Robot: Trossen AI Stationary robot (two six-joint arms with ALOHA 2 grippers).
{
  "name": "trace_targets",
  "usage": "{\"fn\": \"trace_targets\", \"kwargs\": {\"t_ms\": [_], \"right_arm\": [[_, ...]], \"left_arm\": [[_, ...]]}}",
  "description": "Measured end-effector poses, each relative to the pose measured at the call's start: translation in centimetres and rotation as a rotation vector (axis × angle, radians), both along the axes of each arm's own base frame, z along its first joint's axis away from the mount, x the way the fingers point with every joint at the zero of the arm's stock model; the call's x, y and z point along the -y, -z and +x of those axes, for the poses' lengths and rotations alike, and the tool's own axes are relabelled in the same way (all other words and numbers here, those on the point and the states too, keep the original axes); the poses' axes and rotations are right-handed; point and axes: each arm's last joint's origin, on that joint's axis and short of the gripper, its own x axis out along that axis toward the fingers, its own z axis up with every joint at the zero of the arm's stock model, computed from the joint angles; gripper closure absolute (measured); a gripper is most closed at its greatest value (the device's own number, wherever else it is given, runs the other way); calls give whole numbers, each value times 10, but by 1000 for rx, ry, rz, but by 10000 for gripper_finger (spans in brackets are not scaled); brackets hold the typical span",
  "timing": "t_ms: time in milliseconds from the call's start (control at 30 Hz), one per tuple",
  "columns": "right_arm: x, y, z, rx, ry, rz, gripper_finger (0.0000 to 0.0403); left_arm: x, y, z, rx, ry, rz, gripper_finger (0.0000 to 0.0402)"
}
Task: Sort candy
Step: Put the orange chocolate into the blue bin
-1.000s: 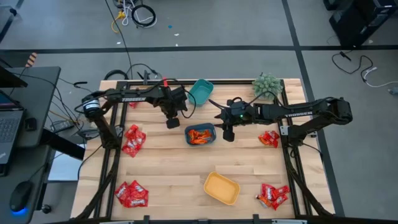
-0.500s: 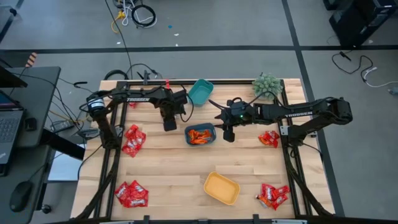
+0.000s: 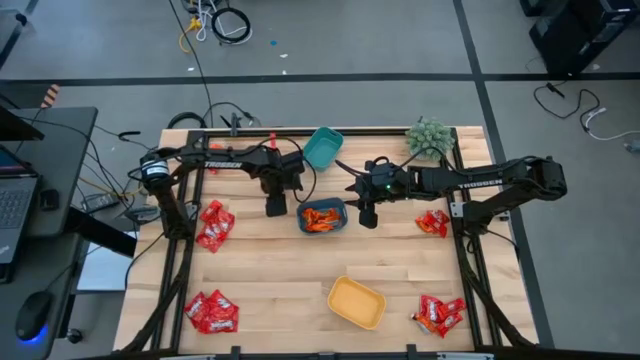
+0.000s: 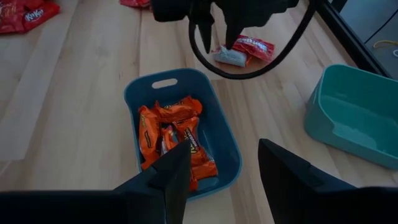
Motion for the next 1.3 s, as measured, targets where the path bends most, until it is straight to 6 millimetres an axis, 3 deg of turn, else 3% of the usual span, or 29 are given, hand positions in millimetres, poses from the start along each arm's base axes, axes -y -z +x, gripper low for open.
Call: {"fn": "trace_targets", "kwargs": {"t_ms": [367, 500, 633, 767, 867, 1100, 1300], "right_arm": [[0, 0, 0, -3, -10, -13, 231], [0, 0, 0, -3, -10, -14, 231], [0, 0, 0, -1, -10, -13, 231], [0, 0, 0, 1, -9, -13, 231], [0, -1, 0, -1, 3, -22, 231], [0, -10, -8, 15, 8, -27, 231], [-1, -19, -14, 46, 9, -31, 231]], "left_arm": [[2, 18, -10, -44, -6, 50, 249], [2, 20, -12, -53, -8, 76, 296], [0, 20, -9, -38, -8, 121, 376], [-2, 16, -5, -18, 13, 139, 392], [1, 6, -4, 12, 27, 153, 398], [11, -46, -15, 203, 53, 201, 400], [41, -77, -7, 478, 213, 86, 401]]}}
